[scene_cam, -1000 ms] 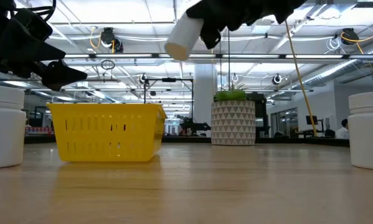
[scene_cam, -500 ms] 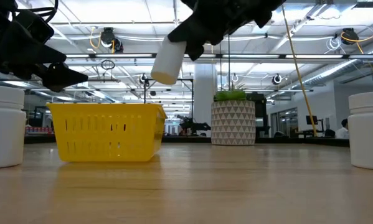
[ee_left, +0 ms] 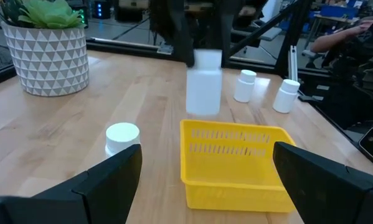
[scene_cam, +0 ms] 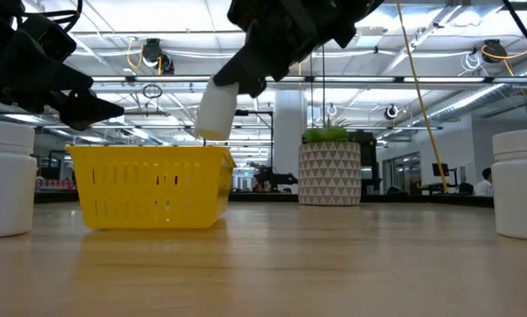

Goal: Pick and place pill bottles into a basket
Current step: Put the white pill bottle into the yellow basket

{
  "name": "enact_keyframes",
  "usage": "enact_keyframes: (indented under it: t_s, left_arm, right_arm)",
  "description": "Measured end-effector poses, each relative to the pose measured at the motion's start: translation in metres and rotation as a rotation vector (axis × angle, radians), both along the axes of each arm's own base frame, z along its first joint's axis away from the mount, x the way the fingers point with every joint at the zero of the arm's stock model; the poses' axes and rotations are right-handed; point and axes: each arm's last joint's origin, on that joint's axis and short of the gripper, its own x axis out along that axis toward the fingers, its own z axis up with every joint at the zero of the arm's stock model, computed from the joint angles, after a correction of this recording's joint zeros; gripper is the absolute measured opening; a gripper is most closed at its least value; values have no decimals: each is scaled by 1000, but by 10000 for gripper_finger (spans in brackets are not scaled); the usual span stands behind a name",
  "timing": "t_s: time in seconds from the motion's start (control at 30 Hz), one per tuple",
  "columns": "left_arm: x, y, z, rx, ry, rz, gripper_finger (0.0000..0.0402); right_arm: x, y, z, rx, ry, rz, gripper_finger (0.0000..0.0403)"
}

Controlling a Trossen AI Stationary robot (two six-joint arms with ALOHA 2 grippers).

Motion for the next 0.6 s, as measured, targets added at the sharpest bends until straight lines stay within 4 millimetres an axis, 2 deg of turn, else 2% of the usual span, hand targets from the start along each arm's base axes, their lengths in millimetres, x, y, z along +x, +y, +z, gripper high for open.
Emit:
enact_keyframes:
  t_s: [0.33, 0.6]
  left_arm:
    - [0, 0, 0, 6, 0, -1, 365]
    - [0, 0, 0, 6, 0, 0, 365]
  right_arm:
    - [3, 3, 0, 5, -21, 5, 156]
    - [4, 17, 1, 5, -40, 44, 161]
